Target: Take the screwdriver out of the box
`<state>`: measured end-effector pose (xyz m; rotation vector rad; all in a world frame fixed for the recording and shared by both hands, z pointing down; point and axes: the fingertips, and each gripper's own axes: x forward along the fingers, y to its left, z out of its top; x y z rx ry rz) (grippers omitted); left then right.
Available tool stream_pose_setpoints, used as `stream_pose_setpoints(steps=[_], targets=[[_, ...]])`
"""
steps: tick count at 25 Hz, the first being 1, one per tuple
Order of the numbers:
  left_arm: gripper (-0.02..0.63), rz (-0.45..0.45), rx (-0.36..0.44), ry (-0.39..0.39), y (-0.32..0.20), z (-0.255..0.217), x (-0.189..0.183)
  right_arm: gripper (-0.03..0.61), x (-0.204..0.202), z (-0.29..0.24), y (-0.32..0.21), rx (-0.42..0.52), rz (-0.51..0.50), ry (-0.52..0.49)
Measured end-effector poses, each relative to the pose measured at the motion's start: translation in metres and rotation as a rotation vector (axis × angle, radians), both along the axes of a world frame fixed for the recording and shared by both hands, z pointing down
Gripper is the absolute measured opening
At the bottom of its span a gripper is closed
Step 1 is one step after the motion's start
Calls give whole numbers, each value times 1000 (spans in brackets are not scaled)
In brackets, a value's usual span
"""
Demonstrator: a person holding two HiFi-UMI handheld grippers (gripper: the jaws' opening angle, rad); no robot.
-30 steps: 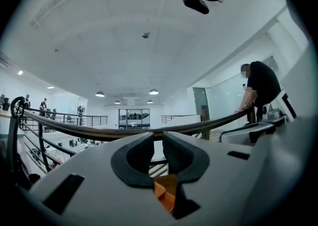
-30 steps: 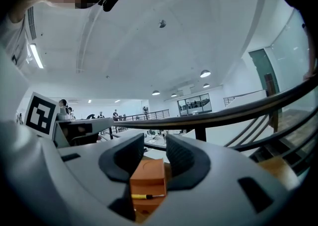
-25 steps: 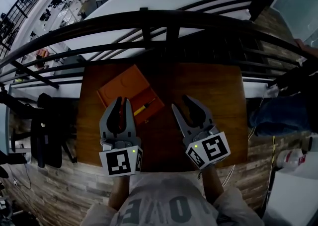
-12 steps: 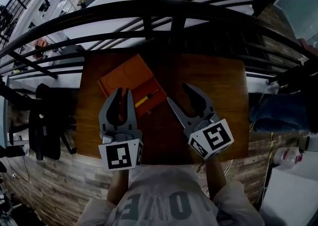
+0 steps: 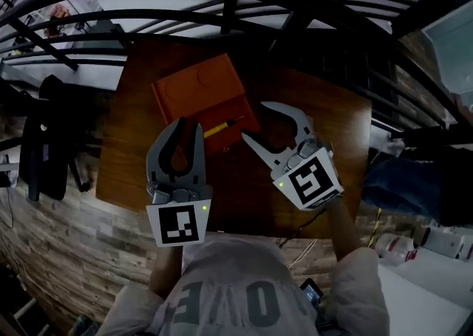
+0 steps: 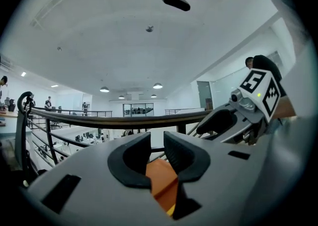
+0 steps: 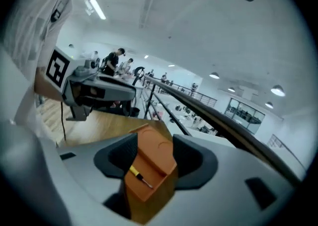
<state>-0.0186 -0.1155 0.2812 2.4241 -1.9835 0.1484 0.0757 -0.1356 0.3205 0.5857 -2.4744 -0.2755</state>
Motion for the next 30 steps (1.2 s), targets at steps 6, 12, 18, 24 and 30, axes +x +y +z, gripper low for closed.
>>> stream_pose_setpoints(steps=[6, 12, 18, 24, 30], targets=[[84, -20, -64, 4, 6, 31, -18, 212, -30, 55, 1, -27, -233, 238], [84, -41, -102, -16, 3, 58, -48, 213, -64, 116, 5, -41, -472, 456], [84, -70, -153, -2, 4, 80, -56, 212, -66, 164, 5, -73, -614, 631], [84, -108, -180, 39, 8, 104, -68, 206, -66, 207, 4, -99, -666, 726], [84, -139, -221, 79, 9, 130, -77, 193, -66, 238, 3, -121, -719, 811]])
